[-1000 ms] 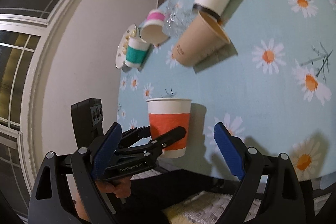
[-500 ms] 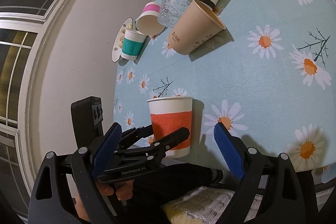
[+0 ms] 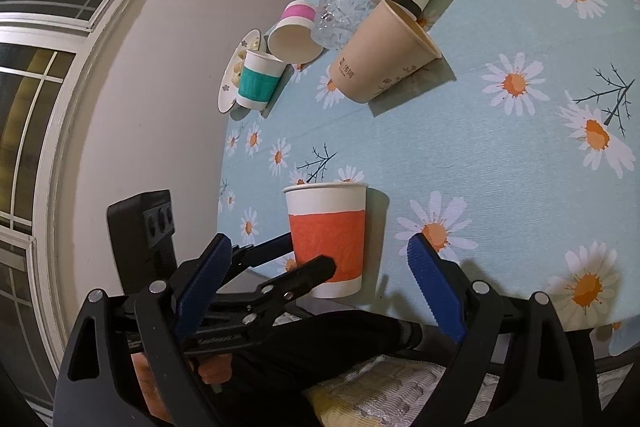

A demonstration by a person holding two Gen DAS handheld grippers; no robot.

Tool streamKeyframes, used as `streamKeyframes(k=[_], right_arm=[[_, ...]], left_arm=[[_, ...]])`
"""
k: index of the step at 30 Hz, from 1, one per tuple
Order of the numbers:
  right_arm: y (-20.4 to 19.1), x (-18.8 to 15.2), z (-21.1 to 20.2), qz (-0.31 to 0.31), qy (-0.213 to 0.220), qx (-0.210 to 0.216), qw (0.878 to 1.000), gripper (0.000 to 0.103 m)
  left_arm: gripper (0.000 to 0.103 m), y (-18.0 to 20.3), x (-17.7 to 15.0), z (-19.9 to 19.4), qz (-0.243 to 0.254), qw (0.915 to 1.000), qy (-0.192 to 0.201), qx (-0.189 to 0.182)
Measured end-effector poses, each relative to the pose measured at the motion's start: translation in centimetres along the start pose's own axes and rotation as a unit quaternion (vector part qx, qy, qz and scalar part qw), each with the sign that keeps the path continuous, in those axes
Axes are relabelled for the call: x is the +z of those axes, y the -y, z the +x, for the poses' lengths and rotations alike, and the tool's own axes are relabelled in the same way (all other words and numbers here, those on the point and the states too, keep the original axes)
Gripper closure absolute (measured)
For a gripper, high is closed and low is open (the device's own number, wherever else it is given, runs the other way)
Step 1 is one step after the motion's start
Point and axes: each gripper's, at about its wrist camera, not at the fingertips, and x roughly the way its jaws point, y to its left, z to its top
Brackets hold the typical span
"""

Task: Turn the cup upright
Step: 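Lift the orange-banded cup with the right gripper and rotate it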

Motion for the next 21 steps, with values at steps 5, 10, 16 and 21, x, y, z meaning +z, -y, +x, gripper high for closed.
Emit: streamKeyframes(k=[5, 10, 16, 21], right_arm=[[-0.4, 0.0, 1.4, -0.011, -0.013, -0.012, 1.000, 0.014], [-1.1, 0.0, 4.1, -0.031, -0.039, -0.035, 0.998, 0.014], [-1.9, 0.1, 6.7, -0.057, -0.060, -0.064, 0.995, 0.014], [-2.1, 0.2, 8.0, -0.065, -0.071, -0.081, 0.992, 0.019]], left_arm=[[0.028, -0.5, -1.8, -1.6, 0.000, 0.9998, 0.015, -0.013], [0.028, -1.4, -4.6, -3.1, -0.012, 0.9988, 0.032, -0.035], [0.028, -3.3, -7.5, -4.8, -0.036, 0.9957, 0.065, -0.055], [0.028, -5.1, -8.9, -5.1, -0.050, 0.9937, 0.080, -0.060]])
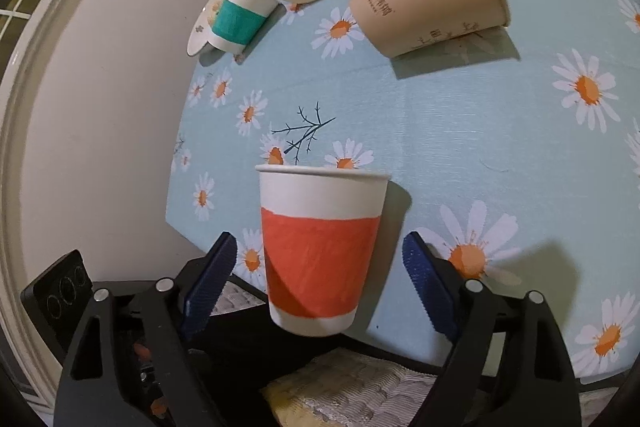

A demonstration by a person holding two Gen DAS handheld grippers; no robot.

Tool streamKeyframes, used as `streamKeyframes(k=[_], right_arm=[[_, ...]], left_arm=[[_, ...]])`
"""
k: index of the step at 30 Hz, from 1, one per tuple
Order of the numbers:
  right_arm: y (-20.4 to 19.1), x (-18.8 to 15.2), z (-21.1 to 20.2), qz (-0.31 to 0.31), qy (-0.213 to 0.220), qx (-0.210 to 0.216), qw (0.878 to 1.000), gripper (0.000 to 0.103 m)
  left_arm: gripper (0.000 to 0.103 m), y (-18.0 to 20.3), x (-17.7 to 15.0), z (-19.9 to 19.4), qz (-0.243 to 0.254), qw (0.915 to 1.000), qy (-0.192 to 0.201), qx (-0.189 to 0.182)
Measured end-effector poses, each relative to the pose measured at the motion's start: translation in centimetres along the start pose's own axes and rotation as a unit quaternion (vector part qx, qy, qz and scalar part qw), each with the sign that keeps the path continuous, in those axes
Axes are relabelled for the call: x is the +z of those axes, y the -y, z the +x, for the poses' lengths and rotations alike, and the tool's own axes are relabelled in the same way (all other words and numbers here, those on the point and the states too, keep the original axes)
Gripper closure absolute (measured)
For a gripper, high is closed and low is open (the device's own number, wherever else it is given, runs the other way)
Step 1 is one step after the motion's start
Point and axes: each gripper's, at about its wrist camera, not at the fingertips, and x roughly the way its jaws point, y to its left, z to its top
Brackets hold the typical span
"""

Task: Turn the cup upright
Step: 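Lift the orange-banded cup with the right gripper and rotate it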

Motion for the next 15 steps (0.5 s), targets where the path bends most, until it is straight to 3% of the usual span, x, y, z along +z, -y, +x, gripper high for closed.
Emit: streamKeyframes(k=[15], right_arm=[[-0.8, 0.3, 1.5, -0.023, -0.018, -0.030, 0.999, 0.038]], left_arm=[[0.028, -1.8, -0.3, 0.1, -0.014, 0.9999, 0.003, -0.005]])
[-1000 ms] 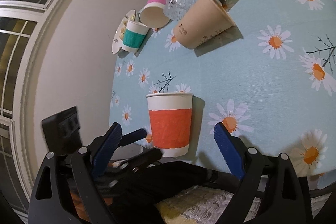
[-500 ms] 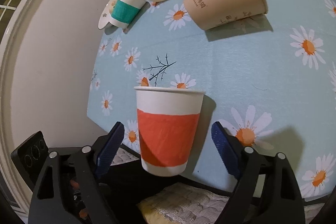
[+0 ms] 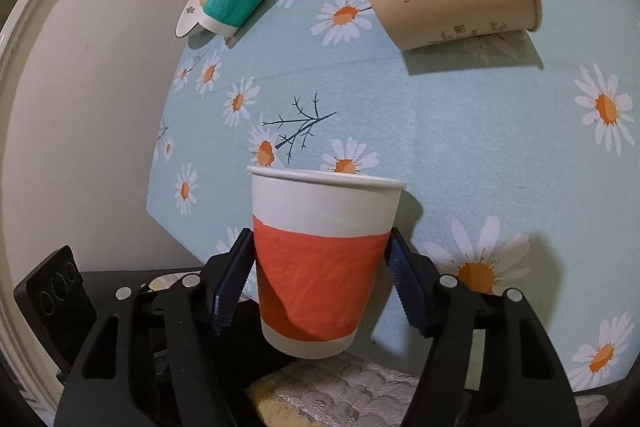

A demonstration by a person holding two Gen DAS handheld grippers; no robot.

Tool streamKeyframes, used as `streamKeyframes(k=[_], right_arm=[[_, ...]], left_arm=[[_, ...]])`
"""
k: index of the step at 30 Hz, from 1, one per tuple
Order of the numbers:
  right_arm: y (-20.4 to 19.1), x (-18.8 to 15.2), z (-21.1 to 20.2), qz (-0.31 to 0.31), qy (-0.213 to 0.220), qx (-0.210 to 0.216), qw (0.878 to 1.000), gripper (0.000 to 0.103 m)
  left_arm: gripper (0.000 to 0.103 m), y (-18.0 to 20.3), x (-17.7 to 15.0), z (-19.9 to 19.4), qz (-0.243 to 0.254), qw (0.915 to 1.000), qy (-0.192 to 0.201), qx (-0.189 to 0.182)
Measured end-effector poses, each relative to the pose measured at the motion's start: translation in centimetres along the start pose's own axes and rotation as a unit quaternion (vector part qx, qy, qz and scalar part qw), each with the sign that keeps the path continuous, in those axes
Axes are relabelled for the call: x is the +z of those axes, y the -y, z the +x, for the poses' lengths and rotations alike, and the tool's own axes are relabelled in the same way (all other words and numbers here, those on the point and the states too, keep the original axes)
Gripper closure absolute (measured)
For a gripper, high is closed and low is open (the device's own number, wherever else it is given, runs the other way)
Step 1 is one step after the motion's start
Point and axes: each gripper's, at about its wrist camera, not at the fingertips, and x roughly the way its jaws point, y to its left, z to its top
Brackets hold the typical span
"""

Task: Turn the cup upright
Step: 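Lift the orange-banded cup with the right gripper and rotate it, then turn the cup rim-up and lower it onto the tablecloth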

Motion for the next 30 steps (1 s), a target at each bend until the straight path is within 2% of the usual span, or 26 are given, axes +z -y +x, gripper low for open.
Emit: streamKeyframes(k=[11, 16, 19, 23, 28, 30], right_arm=[[0.0, -0.8, -1.6, -0.013, 0.020, -0.004, 1.000, 0.038], [-0.7, -2.1, -4.2, -0.055, 0.080, -0.037, 0.995, 0.038], [-1.1, -3.2, -6.5, -0.065, 0.144, -0.026, 0.987, 0.038], [-1.5, -5.3, -8.2, -0.078, 0.224, -0.018, 0.971, 0.038], [-2.4, -8.5, -8.3, -0.105, 0.318, -0.060, 0.940, 0.038], [-2.6, -9.2, -7.8, -0.111, 0.341, -0.078, 0.930, 0.038]], left_arm=[[0.028, 0.3, 0.8, -0.3, -0.002, 0.9999, 0.009, -0.004], [0.028, 0.7, 1.7, -0.3, -0.005, 0.9994, 0.030, -0.016], [0.028, 0.9, 2.0, -0.2, -0.010, 0.9985, 0.038, -0.037], [0.028, 0.8, 2.0, -0.4, -0.014, 0.9966, 0.049, -0.065], [0.028, 0.0, 1.6, -0.8, -0.020, 0.9938, 0.058, -0.093], [0.028, -0.2, 1.4, -0.9, -0.021, 0.9933, 0.061, -0.096]])
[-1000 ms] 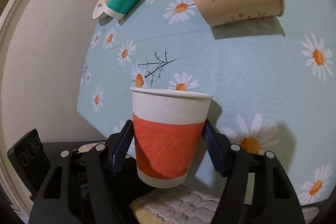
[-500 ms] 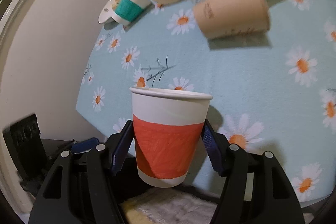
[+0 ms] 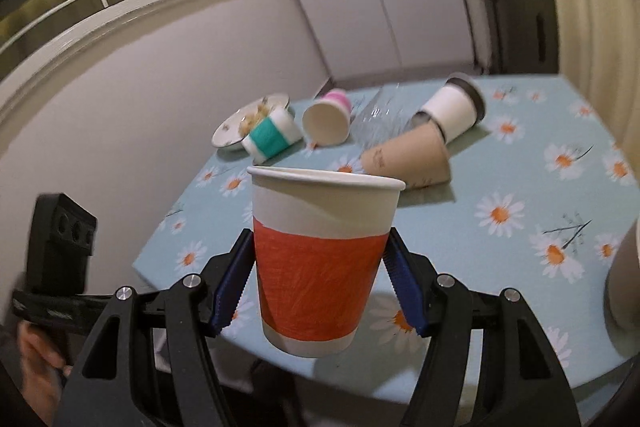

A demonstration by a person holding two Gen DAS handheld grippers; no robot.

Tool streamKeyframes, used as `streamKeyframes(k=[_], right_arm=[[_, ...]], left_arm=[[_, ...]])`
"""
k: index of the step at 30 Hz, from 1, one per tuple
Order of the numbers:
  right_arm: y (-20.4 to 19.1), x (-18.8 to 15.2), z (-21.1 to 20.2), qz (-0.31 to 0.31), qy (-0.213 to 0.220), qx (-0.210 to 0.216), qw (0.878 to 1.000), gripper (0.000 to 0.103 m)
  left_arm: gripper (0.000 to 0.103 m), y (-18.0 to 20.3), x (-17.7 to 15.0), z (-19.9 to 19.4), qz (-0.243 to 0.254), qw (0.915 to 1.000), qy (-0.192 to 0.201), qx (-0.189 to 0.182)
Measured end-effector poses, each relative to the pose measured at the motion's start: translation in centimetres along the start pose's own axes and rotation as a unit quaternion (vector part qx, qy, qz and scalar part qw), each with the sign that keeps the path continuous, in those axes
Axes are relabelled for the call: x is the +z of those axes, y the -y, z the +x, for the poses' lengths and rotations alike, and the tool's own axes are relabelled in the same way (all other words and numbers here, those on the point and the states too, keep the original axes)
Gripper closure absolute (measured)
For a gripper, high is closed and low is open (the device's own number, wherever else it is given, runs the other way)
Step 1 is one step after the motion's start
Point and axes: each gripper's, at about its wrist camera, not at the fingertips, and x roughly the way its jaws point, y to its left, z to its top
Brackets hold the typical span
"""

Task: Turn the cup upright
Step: 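Turn the cup rim-up and lower it onto the tablecloth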

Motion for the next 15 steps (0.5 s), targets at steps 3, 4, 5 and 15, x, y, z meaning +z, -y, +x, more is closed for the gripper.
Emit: streamKeyframes(k=[3, 4, 5, 15], right_arm=[[-1.0, -1.3, 0.0, -0.023, 0.049, -0.040, 0.998, 0.038], [-1.2, -1.6, 0.2, -0.029, 0.063, -0.051, 0.996, 0.038], [-1.4, -2.0, 0.3, -0.035, 0.074, -0.063, 0.995, 0.038], [-2.6, -5.6, 3.9, -0.063, 0.147, -0.178, 0.971, 0.038]], left_arm=[[0.028, -0.3, -0.2, -0.3, 0.003, 1.0000, 0.006, -0.004], [0.028, -0.3, -0.3, -0.4, 0.005, 0.9999, 0.010, -0.003], [0.028, -0.4, -0.4, -0.6, 0.005, 0.9999, 0.011, -0.004], [0.028, -1.1, -0.6, -1.9, 0.010, 0.9992, 0.038, 0.001]])
